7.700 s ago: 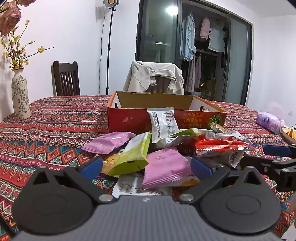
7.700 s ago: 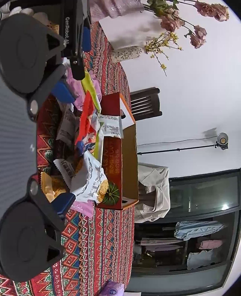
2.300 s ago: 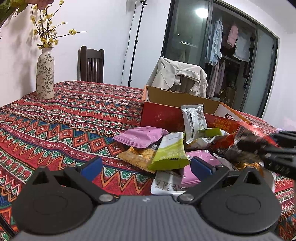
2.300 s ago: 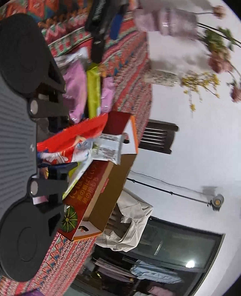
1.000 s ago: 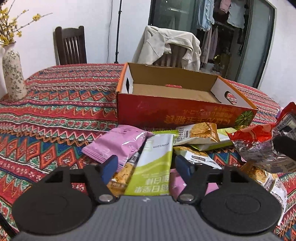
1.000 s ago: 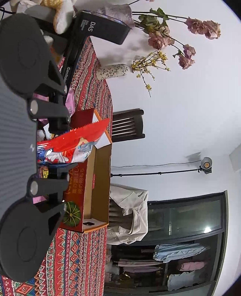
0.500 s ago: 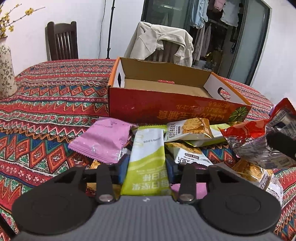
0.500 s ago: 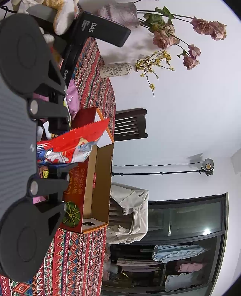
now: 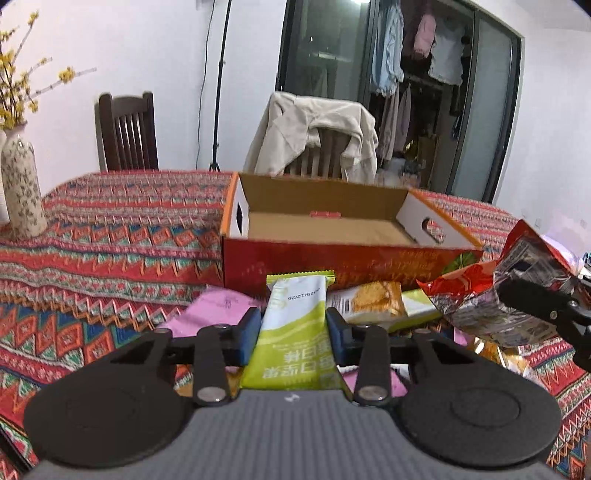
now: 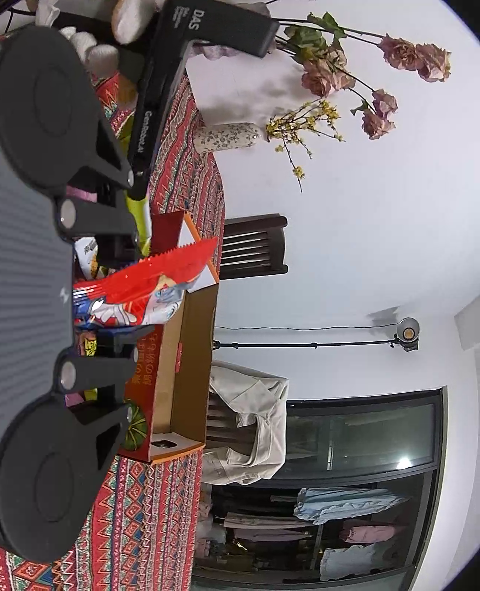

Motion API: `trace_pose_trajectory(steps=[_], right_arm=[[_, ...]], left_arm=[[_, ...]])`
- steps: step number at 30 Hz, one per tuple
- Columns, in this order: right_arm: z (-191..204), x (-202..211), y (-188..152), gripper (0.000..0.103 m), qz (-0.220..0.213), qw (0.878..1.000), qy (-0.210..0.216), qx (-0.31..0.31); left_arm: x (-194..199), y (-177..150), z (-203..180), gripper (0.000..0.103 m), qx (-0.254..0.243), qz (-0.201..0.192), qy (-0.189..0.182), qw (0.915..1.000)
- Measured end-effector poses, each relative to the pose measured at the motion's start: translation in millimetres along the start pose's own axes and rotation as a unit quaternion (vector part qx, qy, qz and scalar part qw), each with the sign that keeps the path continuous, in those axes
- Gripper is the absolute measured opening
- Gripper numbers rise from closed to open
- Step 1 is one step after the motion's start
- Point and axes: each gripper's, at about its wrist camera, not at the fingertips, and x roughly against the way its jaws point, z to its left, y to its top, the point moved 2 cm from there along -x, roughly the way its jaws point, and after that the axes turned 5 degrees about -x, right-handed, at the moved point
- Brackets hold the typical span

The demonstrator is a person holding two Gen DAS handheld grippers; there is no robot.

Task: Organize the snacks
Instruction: 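Grasp the green-and-white bar packet with the left tool while the right tool holds the red packet, then carry both packets over the box and open both tools to drop them in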

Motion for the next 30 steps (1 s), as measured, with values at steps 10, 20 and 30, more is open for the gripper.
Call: trace_pose_trajectory(steps=[10,20,30], right_arm=[[-3.7,-13.5,36.8,0.027,-0.041,0.999,-0.016,0.025],[-31.8,-74.7,84.3,0.027,-0.051,0.997,-0.055,0.011],[-68.6,-148.4,81.2,0.027,-0.019,0.995,-0.092,-0.035]], left_arm=[[9.3,44.9,-6.7,0.039,-0.005,-0.061,0.007,0.9981],[-18.9,95.2,-25.3,0.039,-0.008,-0.110,0.027,0.9935],[-80.6,110.6,-38.4,0.039,-0.013,-0.141,0.061,0.9881]])
